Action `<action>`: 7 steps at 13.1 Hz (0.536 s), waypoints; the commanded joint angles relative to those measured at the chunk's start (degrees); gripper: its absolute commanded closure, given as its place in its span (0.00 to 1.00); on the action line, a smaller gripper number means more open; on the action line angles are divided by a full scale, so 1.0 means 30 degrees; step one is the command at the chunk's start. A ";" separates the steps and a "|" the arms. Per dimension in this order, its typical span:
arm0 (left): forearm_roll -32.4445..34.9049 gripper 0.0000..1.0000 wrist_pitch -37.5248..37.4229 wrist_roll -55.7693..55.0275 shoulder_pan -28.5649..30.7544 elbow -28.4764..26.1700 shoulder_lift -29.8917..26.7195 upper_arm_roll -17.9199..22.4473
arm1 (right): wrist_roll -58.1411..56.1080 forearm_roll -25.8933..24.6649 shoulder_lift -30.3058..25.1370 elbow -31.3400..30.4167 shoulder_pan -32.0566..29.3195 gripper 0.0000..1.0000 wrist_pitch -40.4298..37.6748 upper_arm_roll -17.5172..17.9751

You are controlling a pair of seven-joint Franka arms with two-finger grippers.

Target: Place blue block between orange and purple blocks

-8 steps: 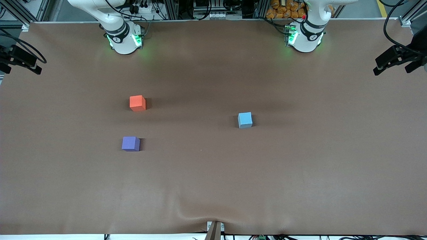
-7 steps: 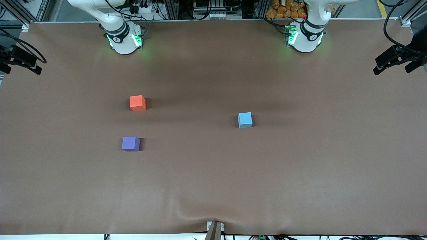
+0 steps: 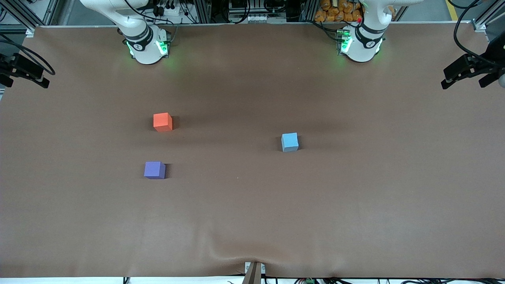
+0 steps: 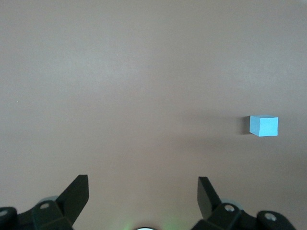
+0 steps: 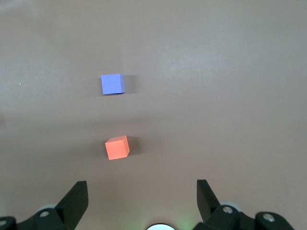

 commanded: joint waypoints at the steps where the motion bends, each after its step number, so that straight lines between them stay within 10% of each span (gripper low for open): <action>1: 0.0148 0.00 -0.0360 0.0399 0.0010 0.1121 0.0708 -0.0050 | 0.0262 0.0084 0.0145 0.0374 0.0062 0.00 -0.0160 -0.0063; 7: 0.0119 0.00 -0.0360 0.0369 -0.0341 0.1004 0.0972 -0.0226 | 0.0262 0.0084 0.0145 0.0374 0.0062 0.00 -0.0189 -0.0063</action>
